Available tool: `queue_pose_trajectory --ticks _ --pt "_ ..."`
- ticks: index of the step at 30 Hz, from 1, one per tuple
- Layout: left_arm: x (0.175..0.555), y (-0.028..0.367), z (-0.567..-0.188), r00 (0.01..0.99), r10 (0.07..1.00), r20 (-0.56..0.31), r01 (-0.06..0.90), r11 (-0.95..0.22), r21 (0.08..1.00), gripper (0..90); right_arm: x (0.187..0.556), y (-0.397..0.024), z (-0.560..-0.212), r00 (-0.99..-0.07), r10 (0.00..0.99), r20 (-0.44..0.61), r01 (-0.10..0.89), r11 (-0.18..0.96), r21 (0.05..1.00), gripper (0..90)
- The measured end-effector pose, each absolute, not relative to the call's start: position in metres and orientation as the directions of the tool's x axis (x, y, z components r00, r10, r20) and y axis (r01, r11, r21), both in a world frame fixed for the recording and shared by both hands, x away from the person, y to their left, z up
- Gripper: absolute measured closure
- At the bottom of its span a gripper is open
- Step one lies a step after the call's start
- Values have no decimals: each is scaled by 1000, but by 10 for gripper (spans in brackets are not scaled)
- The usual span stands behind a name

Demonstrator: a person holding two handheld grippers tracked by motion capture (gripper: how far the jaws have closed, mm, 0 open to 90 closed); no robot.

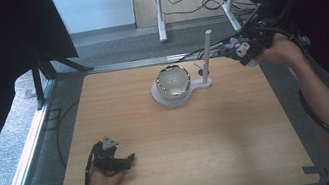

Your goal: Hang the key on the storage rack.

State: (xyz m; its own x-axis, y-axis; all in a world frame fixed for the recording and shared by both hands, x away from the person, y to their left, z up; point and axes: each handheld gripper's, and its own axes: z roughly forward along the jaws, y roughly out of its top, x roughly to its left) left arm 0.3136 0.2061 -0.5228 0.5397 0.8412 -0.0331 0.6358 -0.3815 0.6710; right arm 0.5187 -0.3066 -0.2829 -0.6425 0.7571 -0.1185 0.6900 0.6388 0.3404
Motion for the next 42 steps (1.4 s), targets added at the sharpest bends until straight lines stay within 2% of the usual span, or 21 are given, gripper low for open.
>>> queue_pose_trajectory --ticks 15,26,42 --pt "314 206 -523 541 841 -34 636 -382 671 40 541 -293 -275 -602 787 -132 699 600 389 462" --pt "314 206 -523 541 840 -34 636 -382 671 40 532 -276 -272 -656 746 -112 656 637 405 461" --pt "314 206 -523 538 842 -32 635 -380 673 40 530 -263 -313 -694 718 -65 659 668 346 459"
